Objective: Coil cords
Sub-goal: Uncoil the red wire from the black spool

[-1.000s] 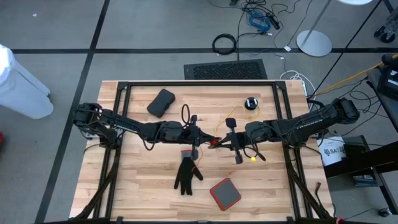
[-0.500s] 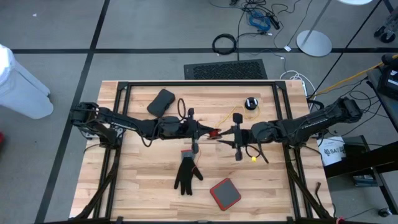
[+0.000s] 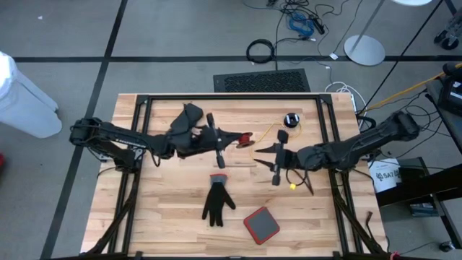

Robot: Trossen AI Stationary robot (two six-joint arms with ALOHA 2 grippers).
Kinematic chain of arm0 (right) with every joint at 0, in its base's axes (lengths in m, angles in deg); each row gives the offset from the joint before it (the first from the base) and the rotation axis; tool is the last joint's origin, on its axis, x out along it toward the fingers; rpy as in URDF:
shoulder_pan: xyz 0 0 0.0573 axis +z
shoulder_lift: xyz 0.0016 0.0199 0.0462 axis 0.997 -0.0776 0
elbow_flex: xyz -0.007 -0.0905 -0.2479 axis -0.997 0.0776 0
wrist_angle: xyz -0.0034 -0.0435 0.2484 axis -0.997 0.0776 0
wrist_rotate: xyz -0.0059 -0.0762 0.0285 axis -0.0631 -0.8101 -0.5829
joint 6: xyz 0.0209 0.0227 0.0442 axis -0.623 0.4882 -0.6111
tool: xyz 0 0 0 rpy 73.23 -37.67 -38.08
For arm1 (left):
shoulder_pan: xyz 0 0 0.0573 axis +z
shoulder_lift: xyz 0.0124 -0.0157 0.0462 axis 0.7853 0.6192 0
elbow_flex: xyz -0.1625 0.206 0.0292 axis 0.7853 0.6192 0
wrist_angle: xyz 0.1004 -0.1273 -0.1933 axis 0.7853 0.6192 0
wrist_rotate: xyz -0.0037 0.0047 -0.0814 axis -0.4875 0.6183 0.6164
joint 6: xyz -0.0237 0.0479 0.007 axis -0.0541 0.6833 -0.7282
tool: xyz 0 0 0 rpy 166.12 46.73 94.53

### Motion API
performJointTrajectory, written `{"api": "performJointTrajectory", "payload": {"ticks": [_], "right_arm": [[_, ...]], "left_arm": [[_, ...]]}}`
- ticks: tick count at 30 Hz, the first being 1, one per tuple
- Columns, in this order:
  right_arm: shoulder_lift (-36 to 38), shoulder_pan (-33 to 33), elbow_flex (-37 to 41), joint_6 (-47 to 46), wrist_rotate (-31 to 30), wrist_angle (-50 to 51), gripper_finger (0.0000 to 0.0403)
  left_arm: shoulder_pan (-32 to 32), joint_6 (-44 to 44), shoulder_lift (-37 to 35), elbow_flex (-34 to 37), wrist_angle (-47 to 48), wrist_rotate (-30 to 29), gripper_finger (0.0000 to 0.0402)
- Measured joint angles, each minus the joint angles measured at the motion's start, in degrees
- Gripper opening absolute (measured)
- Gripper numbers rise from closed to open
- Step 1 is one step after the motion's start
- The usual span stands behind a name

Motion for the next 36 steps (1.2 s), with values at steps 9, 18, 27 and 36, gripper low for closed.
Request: {"api": "performJointTrajectory", "payload": {"ticks": [9, 18, 27, 36], "right_arm": [[-17.3, -1.1, 3.5, 14.3, -3.1, -37.1, 0.0112], [-31.9, -2.6, 3.5, 21.7, -2.5, -67.0, 0.0104], [-34.9, -5.3, 2.3, 16.6, 3.5, -70.6, 0.0104], [-34.9, -7.6, 0.0, 12.9, 6.4, -70.3, 0.0104]], "left_arm": [[-0.9, -0.1, 0.0, 0.0, -7.3, 1.2, 0.0000], [-2.0, -0.5, 0.3, 0.0, -10.8, 2.3, 0.0000], [-2.0, -0.6, 0.7, 0.2, -10.7, 2.5, 0.0000], [-2.1, -1.0, 3.0, 0.3, -12.0, 2.6, 0.0000]]}}
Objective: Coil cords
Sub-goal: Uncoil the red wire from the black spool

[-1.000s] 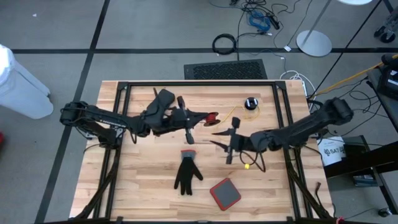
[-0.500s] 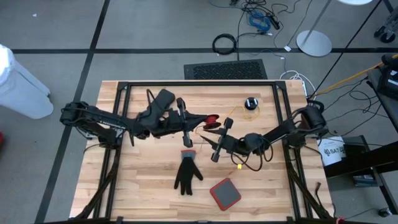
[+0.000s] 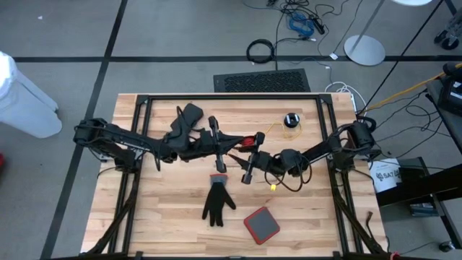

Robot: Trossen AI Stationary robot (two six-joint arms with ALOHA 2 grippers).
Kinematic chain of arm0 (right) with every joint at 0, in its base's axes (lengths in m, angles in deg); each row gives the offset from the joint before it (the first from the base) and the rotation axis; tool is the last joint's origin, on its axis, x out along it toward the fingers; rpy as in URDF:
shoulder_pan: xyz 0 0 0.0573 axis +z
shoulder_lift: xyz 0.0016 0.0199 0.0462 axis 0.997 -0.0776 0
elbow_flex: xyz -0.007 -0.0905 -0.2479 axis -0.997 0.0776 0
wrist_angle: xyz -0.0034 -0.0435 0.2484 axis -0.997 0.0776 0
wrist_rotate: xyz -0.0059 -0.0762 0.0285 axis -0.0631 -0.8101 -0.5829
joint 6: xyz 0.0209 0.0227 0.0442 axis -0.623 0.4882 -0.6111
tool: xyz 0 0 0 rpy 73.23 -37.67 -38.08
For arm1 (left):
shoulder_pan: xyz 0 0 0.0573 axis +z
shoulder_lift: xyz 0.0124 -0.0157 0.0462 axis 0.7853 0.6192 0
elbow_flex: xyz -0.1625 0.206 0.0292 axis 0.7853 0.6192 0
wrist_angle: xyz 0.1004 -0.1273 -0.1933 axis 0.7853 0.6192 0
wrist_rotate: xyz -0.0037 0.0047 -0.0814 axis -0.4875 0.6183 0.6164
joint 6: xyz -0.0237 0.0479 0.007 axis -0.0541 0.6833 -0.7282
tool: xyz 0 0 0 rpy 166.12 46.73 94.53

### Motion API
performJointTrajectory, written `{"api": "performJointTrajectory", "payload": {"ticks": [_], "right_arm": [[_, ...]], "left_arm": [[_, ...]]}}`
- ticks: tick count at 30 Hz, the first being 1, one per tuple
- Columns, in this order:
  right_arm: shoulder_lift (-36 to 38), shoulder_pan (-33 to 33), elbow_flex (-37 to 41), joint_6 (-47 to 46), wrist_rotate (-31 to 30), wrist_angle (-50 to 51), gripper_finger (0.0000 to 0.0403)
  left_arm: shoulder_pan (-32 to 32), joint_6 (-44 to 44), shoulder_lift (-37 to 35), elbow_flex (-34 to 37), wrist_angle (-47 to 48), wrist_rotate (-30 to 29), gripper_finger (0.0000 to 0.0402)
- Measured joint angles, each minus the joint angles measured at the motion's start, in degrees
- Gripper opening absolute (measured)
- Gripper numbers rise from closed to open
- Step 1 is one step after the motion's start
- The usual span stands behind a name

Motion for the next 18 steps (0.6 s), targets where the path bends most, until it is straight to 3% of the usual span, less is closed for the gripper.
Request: {"api": "performJointTrajectory", "payload": {"ticks": [5, 13, 18], "right_arm": [[0.0, -0.4, 0.0, -1.8, -0.2, 0.6, 0.0090], [0.0, -0.5, 0.0, -1.2, -0.5, 1.0, 0.0016], [0.0, -0.5, 0.0, -1.0, -0.5, 3.2, 0.0009]], "left_arm": [[0.0, -0.7, 0.2, 0.0, -0.2, 0.0, 0.0000], [-0.2, -0.8, 0.2, 0.0, -1.1, 0.7, 0.0000], [-0.3, -0.9, 0.2, 0.0, -1.0, 1.5, 0.0000]]}}
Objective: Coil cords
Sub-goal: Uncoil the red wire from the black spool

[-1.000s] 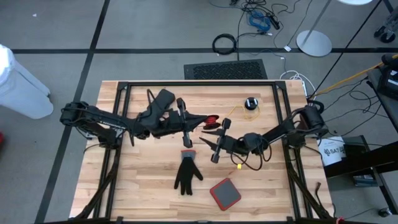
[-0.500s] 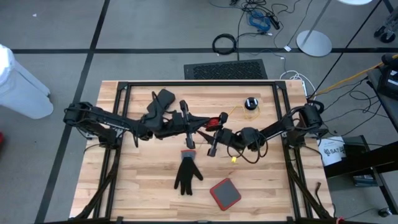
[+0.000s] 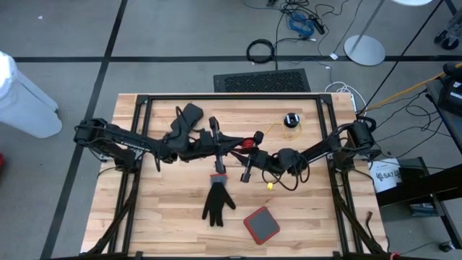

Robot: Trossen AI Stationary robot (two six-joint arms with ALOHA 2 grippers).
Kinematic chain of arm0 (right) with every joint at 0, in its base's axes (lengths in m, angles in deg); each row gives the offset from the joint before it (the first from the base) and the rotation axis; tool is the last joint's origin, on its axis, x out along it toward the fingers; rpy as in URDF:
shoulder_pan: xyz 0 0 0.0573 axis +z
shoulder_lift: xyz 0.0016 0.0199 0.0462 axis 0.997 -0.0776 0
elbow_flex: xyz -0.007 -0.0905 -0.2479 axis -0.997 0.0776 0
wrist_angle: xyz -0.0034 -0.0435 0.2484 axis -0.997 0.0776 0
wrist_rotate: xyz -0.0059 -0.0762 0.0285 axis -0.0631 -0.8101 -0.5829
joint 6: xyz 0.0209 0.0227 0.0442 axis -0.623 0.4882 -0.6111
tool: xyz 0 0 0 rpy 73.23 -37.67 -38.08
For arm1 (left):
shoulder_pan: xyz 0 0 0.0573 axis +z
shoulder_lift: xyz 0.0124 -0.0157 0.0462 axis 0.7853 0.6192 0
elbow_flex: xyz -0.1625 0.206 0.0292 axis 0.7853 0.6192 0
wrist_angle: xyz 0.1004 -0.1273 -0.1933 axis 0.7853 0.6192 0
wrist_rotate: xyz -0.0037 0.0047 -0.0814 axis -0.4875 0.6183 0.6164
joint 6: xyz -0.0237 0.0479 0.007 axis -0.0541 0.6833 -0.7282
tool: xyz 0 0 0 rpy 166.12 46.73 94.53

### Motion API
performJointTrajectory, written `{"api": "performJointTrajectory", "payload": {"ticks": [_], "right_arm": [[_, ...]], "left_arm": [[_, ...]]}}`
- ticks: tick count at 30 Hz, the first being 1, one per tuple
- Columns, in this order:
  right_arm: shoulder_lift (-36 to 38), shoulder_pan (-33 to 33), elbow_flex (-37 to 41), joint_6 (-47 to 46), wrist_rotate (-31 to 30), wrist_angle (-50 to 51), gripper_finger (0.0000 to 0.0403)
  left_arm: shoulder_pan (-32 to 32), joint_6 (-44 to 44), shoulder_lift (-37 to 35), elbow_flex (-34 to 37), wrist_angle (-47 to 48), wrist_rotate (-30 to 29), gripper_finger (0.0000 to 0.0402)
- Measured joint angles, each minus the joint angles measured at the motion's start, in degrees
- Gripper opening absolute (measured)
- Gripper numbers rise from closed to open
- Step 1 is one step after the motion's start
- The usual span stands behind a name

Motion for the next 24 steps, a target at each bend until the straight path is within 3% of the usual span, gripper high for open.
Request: {"api": "performJointTrajectory", "payload": {"ticks": [12, 18, 24], "right_arm": [[0.0, 2.9, 0.0, 4.2, -7.9, 4.5, 0.0013], [0.3, 5.8, 0.0, 8.8, -15.1, 4.4, 0.0062], [0.4, 5.8, 0.0, 7.7, -16.8, 5.0, 0.0100]], "left_arm": [[0.0, -0.2, 0.0, 0.0, 2.3, 0.8, 0.0000], [0.0, -0.1, 0.0, 0.0, 2.8, 0.8, 0.0000], [0.0, -0.2, 0.0, 0.0, 2.6, 0.8, 0.0000]]}}
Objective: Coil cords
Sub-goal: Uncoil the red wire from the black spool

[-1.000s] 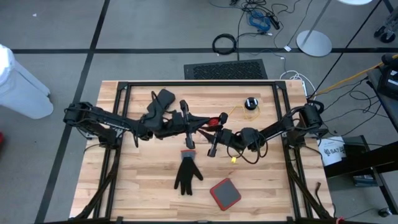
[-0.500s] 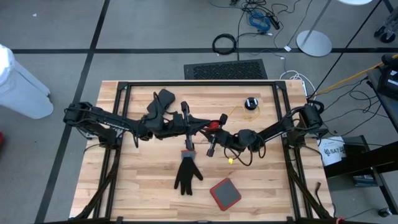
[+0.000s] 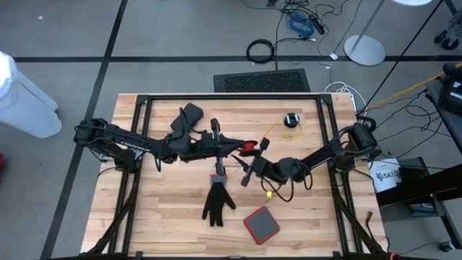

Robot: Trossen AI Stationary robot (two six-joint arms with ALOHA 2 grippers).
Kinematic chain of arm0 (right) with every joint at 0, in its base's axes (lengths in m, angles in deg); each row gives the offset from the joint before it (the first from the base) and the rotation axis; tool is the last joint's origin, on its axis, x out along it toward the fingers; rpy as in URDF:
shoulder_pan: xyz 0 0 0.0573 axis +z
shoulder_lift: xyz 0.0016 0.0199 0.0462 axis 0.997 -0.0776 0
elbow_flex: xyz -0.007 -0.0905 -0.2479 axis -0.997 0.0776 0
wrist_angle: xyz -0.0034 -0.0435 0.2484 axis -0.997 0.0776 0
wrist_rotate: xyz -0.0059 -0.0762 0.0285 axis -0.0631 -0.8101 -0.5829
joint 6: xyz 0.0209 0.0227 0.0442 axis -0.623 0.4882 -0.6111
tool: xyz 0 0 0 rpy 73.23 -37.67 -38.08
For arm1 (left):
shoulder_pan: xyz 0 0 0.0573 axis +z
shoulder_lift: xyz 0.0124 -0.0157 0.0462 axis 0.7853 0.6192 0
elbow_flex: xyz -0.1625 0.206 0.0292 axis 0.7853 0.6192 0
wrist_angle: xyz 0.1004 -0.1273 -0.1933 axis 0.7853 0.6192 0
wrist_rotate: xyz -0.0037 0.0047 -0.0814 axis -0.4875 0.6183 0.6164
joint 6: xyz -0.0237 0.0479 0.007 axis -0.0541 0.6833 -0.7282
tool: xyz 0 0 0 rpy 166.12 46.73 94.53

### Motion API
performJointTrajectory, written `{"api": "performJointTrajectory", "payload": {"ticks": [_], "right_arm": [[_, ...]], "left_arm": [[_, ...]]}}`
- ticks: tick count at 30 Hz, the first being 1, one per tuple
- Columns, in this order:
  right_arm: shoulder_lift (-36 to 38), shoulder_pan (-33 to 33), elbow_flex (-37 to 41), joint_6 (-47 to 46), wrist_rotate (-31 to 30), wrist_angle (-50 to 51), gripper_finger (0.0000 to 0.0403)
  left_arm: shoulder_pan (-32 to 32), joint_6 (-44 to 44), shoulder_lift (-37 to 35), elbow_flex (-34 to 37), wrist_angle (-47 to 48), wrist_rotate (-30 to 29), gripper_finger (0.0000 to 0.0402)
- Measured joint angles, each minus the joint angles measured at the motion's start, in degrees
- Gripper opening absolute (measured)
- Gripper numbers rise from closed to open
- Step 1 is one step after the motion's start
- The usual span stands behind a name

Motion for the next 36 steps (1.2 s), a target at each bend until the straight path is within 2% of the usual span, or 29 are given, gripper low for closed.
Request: {"api": "performJointTrajectory", "payload": {"ticks": [8, 11, 17, 23, 30, 36], "right_arm": [[0.0, 1.8, 0.0, 0.0, -1.0, 2.7, 0.0093], [0.0, 1.5, 0.0, 0.1, -3.4, 2.7, 0.0092], [0.0, 0.0, 0.0, -1.0, -3.0, 2.1, 0.0091], [0.0, -2.3, 0.0, -6.1, 3.8, 2.2, 0.0091], [0.0, -3.0, 0.0, -7.1, 6.1, 2.3, 0.0091], [0.0, -3.0, 0.1, -6.9, 5.5, 2.5, 0.0091]], "left_arm": [[0.0, 0.0, 0.0, 0.0, 0.4, 0.0, 0.0000], [0.0, 0.0, 0.0, 0.0, 0.4, 0.0, 0.0000], [-0.2, 0.0, 0.0, 0.0, 0.4, 0.0, 0.0000], [-0.2, 0.0, 0.0, 0.0, 0.4, 0.0, 0.0000], [-0.2, 0.0, 0.0, 0.0, 0.7, 0.0, 0.0000], [-0.2, 0.0, -0.1, -0.1, 1.5, 0.0, 0.0000]]}}
